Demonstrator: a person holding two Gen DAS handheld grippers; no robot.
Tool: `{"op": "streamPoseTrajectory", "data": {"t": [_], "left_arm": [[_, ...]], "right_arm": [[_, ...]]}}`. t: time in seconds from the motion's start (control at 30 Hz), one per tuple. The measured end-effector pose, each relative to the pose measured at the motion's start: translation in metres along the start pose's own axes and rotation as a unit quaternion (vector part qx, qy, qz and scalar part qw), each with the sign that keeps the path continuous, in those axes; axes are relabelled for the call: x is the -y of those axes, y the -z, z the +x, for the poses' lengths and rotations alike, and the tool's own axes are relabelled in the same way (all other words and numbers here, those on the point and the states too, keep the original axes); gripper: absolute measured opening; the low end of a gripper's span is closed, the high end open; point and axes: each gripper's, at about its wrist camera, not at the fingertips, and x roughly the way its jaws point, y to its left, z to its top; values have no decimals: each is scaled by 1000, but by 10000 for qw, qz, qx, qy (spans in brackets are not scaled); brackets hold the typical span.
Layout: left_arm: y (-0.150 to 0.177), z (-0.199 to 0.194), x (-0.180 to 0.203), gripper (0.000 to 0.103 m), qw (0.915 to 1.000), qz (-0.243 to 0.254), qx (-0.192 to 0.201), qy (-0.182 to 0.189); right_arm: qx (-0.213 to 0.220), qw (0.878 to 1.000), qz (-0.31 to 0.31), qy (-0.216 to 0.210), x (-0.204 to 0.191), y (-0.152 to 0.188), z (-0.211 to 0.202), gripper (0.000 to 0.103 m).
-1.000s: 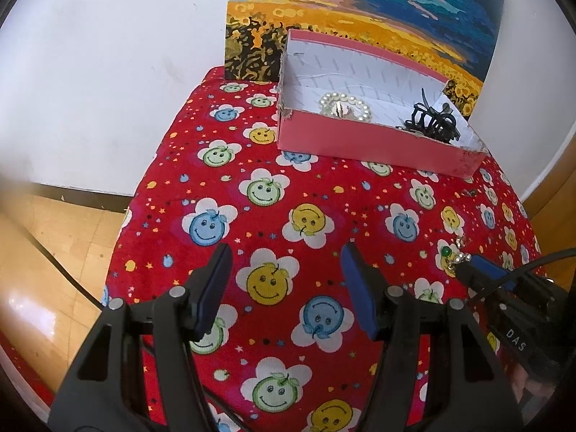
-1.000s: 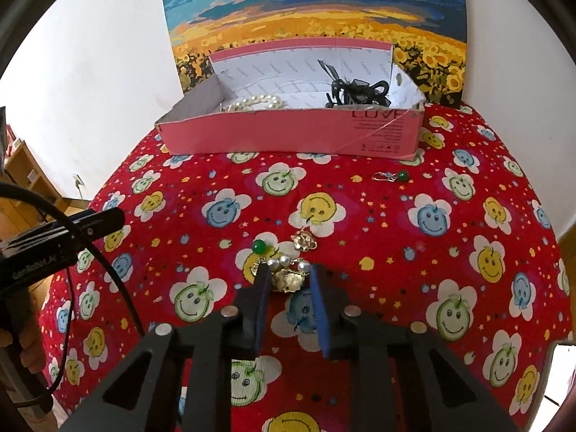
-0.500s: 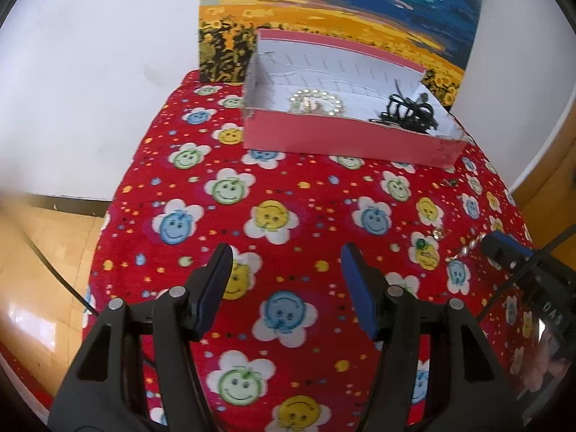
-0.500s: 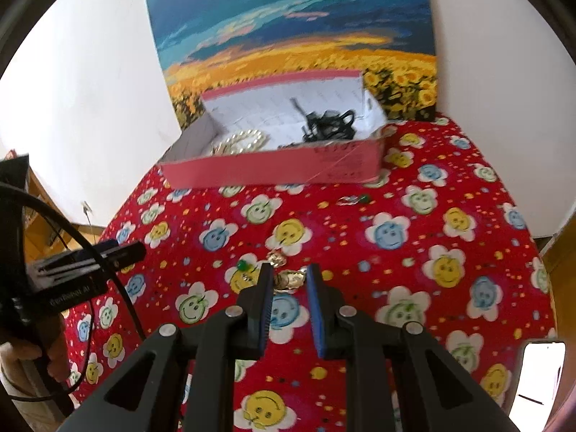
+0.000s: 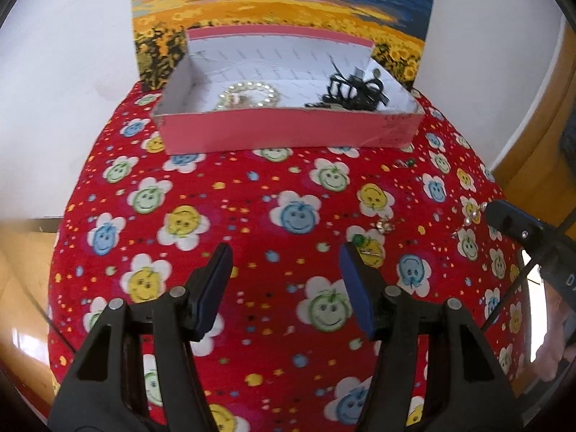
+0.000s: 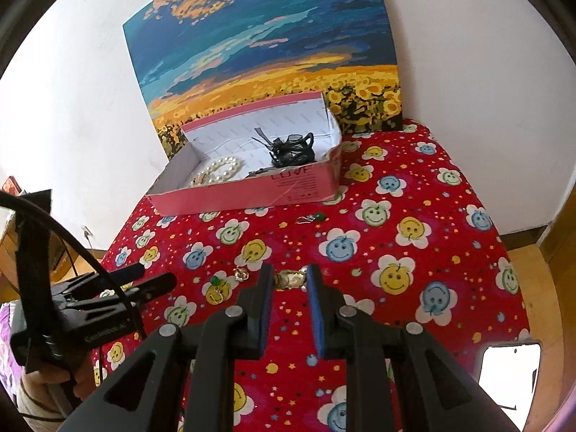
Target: Organize jewelry
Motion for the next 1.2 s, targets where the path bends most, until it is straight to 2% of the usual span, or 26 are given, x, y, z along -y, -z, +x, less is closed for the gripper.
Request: {"op": "streamPoseTrajectory", "data": {"t": [0.23, 0.33, 0.63, 0.7, 0.8, 0.83, 1.2], "left_arm": [[0, 13, 20, 28, 9994, 255, -152, 150], [-2, 17, 27, 27, 9992, 277, -176, 247], [-6, 30, 47, 27, 9984, 495, -210, 180], [-5, 33, 49, 24, 9982, 545, -211, 143], [-6, 34, 51, 10, 9977, 632, -197, 148], [-6, 35, 51, 1, 9976, 646, -196, 138], [-10, 20, 42, 1, 9981, 567, -19, 225]], "right_arm": [[7, 9999, 75, -124, 8, 2, -1, 21], [0, 9998, 89, -175, 10, 2, -1, 21], [1, 9995, 211, -255, 21, 5, -3, 21], [1, 9994, 236, -263, 23, 6, -3, 21], [-15, 9993, 262, -258, 25, 6, -2, 21], [-26, 9994, 252, -243, 25, 6, -2, 21], [-39, 9995, 216, -220, 25, 6, 2, 21]]}}
